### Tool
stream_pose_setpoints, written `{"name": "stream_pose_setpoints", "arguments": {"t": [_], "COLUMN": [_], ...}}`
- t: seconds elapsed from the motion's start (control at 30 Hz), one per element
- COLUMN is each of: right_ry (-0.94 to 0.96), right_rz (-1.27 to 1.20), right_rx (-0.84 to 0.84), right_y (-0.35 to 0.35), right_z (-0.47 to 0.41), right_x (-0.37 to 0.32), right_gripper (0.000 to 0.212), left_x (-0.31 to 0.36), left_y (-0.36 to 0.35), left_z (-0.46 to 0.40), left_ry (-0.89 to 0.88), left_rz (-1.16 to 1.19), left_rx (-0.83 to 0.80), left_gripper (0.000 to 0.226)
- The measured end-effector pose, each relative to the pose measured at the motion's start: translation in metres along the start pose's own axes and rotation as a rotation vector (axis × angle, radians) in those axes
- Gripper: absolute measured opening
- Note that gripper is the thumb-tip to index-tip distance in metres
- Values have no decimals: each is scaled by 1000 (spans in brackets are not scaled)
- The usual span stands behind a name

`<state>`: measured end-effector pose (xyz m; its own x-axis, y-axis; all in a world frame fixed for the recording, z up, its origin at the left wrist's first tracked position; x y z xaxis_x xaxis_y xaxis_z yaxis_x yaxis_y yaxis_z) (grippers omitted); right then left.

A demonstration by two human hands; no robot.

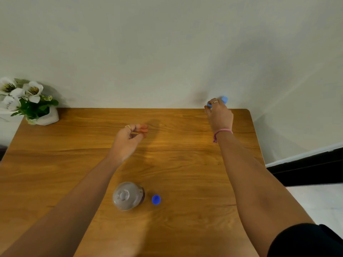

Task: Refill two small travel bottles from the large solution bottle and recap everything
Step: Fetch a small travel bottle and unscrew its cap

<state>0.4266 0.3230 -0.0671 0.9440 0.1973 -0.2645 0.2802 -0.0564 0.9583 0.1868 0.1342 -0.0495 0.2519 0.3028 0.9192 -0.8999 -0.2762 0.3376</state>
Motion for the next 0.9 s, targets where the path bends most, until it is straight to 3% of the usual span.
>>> {"name": "stream_pose_setpoints", "arguments": {"t": [0.17,0.33,0.47,0.57,0.77,0.9], "right_ry": [0,21,88,200,336,390], "right_rz": [-110,-501,-753,-797,-854,-773], "right_rx": [12,-99,-232,-302,-233,-145], "right_y": [8,48,116,166,252,298], "right_z": [6,12,28,47,84,110], "right_x": [-8,-44,-91,-130,-200,-240], "right_gripper": [28,39,37,31,27,34], "left_x": [3,33,80,121,194,223], "left_y": [1,-8,-3,13,76,120], "left_z": [2,2,11,27,75,111], "left_ry": [-13,-102,-229,-345,-562,-631], "left_rz": [-28,-112,-180,-208,-205,-139], "left_rx": [-11,-62,-25,42,226,338], "left_gripper": [24,25,58,70,50,51]}}
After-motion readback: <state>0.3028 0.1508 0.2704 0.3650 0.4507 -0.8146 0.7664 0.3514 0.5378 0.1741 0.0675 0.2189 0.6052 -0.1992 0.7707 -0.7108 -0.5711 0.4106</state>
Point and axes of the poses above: each hand's wrist, its own z-axis away from the middle knuckle, its own y-axis out of the back of the hand, x = y × z, the point moved 6 cm from there along -z, towards the middle knuckle, and after that the axes turned 2 degrees about -y, right-handed, at the moved point
